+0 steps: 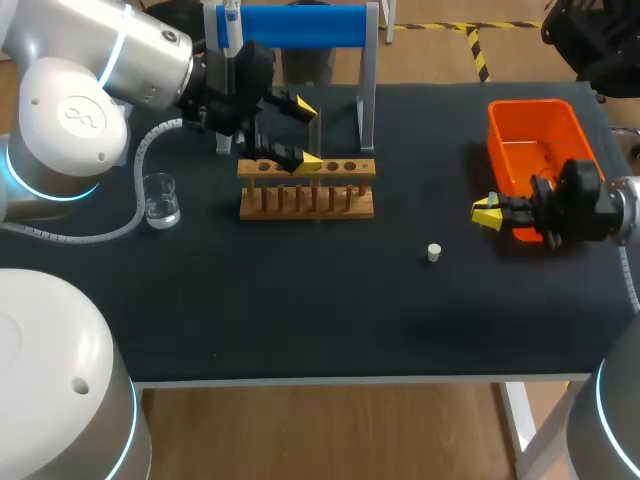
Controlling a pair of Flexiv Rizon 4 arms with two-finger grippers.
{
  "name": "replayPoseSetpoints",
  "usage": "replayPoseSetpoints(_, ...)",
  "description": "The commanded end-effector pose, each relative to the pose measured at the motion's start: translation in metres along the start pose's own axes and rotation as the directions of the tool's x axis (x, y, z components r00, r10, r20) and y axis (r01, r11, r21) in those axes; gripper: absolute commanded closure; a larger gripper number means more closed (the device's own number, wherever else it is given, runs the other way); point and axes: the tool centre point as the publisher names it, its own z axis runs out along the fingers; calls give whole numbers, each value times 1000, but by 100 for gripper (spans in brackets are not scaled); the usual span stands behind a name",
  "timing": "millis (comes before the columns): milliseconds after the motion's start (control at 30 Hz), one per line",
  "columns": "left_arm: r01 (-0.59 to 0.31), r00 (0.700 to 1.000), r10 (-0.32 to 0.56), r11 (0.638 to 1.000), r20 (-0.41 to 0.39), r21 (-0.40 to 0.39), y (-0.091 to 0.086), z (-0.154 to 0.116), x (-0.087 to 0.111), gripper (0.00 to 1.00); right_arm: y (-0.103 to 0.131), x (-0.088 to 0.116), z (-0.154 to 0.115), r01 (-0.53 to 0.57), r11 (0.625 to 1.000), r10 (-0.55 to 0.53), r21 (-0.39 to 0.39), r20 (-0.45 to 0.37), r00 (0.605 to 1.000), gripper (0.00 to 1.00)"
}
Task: Invert the test tube, pick up the pipette, mount the tip to pipette, aspirate from beaker and dispense into the tube, eject the tip, return the pipette, and cap with the stopper.
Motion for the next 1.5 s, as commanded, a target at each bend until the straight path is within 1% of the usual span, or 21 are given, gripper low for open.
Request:
replayPoseSetpoints(33,27,999,-28,999,32,45,13,-11,-9,0,0,1,1,1,1000,-1,2,5,1000,100)
replayPoseSetpoints(67,42,997,-46,997,54,60,18,-15,-14,0,0,1,1,1,1000,-1,2,5,1000,100)
replayPoseSetpoints(133,47,994,-54,996,91,79,25,-25,-23,0,0,1,1,1,1000,-1,2,5,1000,100)
replayPoseSetpoints(300,88,977,-105,992,185,95,40,-44,-52,0,0,1,1,1,1000,-1,2,5,1000,100)
replayPoseSetpoints(400,121,959,-145,987,245,109,45,-52,-67,0,0,1,1,1,1000,-1,2,5,1000,100)
replayPoseSetpoints(533,167,923,-206,976,326,143,48,-61,-89,0,0,1,1,1,1000,-1,2,5,1000,100)
replayPoseSetpoints(667,183,896,-233,970,379,162,48,-66,-102,0,0,1,1,1,1000,-1,2,5,1000,100)
replayPoseSetpoints(733,206,873,-261,963,412,174,49,-66,-109,0,0,1,1,1,1000,-1,2,5,1000,100)
replayPoseSetpoints(767,208,867,-267,961,420,180,49,-67,-112,0,0,1,1,1,1000,-1,2,5,1000,100)
replayPoseSetpoints(800,219,855,-278,959,437,182,50,-66,-114,0,0,1,1,1,1000,-1,2,5,1000,100)
replayPoseSetpoints(833,239,837,-307,950,454,201,52,-66,-118,0,0,1,1,1,1000,-1,2,5,1000,100)
replayPoseSetpoints(867,244,833,-323,943,449,225,53,-67,-121,0,0,1,1,1,1000,-1,2,5,1000,100)
replayPoseSetpoints(900,252,819,-330,942,470,222,54,-66,-123,0,0,1,1,1,1000,-1,2,5,1000,100)
replayPoseSetpoints(933,269,796,-347,937,496,225,55,-66,-126,0,0,1,1,1,1000,-1,2,5,1000,100)
replayPoseSetpoints(1067,301,728,-400,916,557,263,58,-67,-137,0,0,1,1,1,1000,-1,2,5,1000,100)
replayPoseSetpoints(1233,322,671,-430,903,604,285,58,-65,-150,0,0,1,1,1,1000,-1,2,5,1000,100)
replayPoseSetpoints(1300,337,634,-444,896,633,291,59,-65,-156,0,0,1,1,1,1000,-1,2,5,1000,100)
replayPoseSetpoints(1500,354,545,-479,875,688,329,63,-64,-176,0,0,1,1,1,1000,-1,2,5,1000,100)
